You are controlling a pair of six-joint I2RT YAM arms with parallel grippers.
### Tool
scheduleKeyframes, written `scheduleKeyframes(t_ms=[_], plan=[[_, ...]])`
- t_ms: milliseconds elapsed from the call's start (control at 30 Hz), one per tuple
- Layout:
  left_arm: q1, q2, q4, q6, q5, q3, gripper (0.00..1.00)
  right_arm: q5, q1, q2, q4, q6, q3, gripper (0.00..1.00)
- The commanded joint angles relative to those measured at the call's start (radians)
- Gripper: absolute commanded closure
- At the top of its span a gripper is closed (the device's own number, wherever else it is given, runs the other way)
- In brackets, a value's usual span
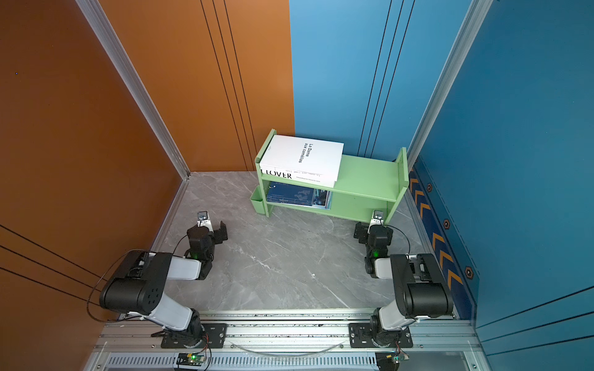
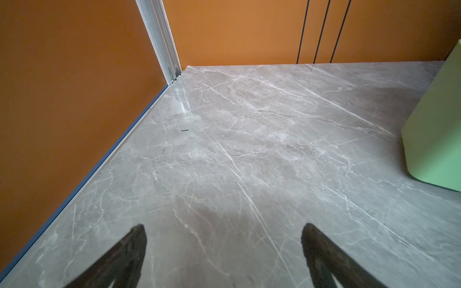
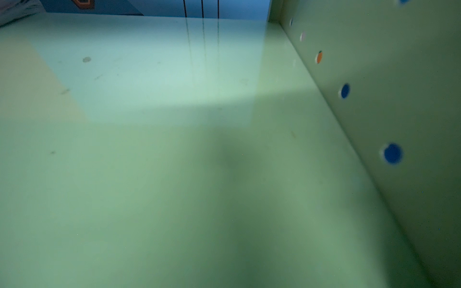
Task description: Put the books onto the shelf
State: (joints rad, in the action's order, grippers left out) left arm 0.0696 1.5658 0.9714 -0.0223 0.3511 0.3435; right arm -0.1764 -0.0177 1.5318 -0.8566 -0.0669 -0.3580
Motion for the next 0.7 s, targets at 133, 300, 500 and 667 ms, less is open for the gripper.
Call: scheduleKeyframes(t_ms=[133, 300, 500, 667], plan=[[0.003, -0.002, -0.016, 0.005, 0.0, 0.02, 0.02, 0.018, -0.018, 0.001, -0.005, 0.007, -0.025, 0.0], [0.006, 0.0, -0.016, 0.007, 0.001, 0.022, 0.02, 0.017, -0.018, 0.001, -0.005, 0.008, -0.025, 0.0], [0.003, 0.0, -0.016, 0.007, -0.004, 0.022, 0.02, 0.017, -0.018, 0.001, -0.005, 0.007, -0.025, 0.0], [0.002, -0.002, -0.015, 0.007, -0.006, 0.02, 0.02, 0.016, -0.018, 0.001, -0.005, 0.008, -0.023, 0.0]])
